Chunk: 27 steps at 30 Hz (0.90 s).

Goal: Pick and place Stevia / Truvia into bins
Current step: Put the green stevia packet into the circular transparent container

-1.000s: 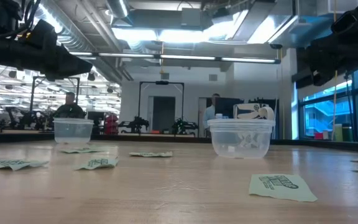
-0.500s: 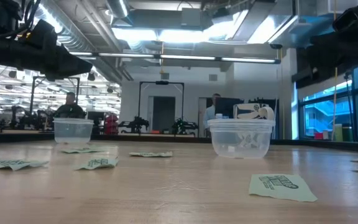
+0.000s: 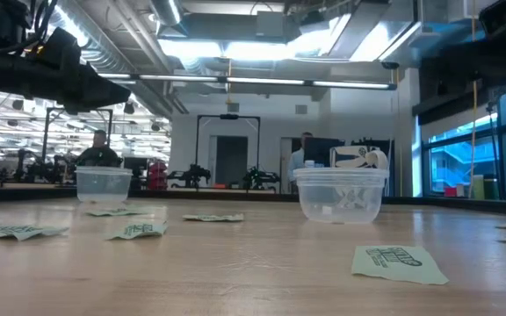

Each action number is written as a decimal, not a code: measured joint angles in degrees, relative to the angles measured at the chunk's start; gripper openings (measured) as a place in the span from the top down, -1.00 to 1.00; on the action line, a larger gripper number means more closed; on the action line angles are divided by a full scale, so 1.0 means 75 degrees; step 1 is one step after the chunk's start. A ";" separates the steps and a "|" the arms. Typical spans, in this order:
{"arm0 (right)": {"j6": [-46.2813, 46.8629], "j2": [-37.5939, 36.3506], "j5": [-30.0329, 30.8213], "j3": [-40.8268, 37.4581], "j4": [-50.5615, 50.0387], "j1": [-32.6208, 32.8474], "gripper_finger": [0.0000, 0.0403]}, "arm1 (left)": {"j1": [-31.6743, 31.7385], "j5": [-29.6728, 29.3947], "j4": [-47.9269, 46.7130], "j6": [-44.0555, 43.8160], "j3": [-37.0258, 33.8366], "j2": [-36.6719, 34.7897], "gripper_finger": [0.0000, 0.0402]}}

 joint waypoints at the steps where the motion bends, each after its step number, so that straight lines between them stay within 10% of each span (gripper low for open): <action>1: -0.0040 0.0243 0.0166 0.0224 -0.0070 0.0000 0.15 | 0.0000 0.0000 -0.0001 0.0000 0.0002 0.0000 0.35; 13: -0.0757 0.5347 0.0382 0.4333 -0.3173 0.0361 0.15 | 0.0001 0.0000 -0.0001 0.0000 0.0003 0.0000 0.35; 21: 0.1820 0.8743 0.0373 0.6930 -0.8213 0.1037 0.15 | 0.0003 -0.0003 0.0000 0.0000 0.0003 0.0000 0.35; 27: 0.5277 1.0138 0.0220 0.7215 -0.9423 0.1447 0.15 | 0.0001 -0.0031 0.0000 0.0000 0.0000 0.0000 0.35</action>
